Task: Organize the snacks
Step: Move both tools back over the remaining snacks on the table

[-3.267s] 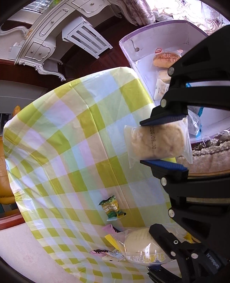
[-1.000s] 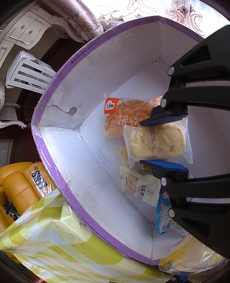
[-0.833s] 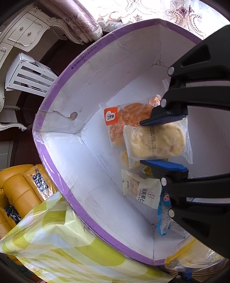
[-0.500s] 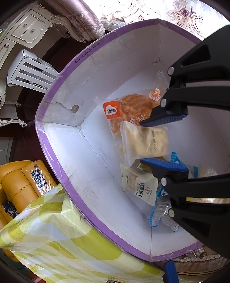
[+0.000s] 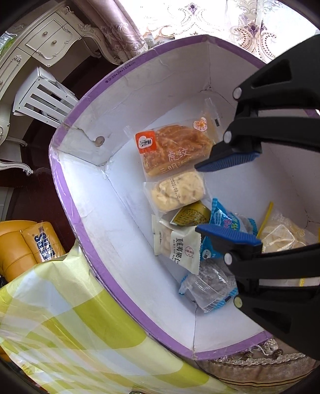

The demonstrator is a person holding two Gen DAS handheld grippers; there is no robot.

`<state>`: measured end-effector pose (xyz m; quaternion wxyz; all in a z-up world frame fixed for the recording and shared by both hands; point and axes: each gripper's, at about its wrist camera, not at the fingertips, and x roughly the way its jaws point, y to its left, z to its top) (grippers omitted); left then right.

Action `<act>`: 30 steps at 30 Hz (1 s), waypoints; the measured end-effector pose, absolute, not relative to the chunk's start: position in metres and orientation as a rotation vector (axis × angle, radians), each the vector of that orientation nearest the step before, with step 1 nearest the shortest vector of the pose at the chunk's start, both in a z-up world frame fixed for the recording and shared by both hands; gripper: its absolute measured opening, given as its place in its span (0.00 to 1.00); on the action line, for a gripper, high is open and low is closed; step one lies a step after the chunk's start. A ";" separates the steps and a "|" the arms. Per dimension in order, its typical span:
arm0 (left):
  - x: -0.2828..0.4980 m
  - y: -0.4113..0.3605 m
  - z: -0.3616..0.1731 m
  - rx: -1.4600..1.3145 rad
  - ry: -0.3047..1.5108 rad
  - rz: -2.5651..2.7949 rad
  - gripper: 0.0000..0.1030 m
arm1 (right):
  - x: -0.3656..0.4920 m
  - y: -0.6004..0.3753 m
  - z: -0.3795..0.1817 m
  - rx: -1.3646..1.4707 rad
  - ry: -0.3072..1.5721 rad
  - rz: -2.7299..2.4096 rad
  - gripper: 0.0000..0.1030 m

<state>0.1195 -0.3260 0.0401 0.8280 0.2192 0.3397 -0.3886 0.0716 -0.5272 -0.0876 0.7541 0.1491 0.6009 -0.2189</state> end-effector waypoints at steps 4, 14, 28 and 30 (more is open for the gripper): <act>0.129 -0.294 0.053 0.445 0.675 -0.745 0.91 | 0.073 -0.518 -0.081 0.295 1.310 -0.488 0.64; 0.147 -0.224 0.069 0.343 0.636 -0.578 0.91 | 0.093 -0.478 -0.035 0.246 1.184 -0.492 0.74; 0.175 -0.152 0.071 0.177 0.644 -0.413 0.91 | 0.133 -0.388 0.035 0.256 0.891 -0.380 0.75; 0.179 -0.141 0.070 0.160 0.648 -0.380 0.91 | 0.141 -0.372 0.039 0.257 0.864 -0.355 0.75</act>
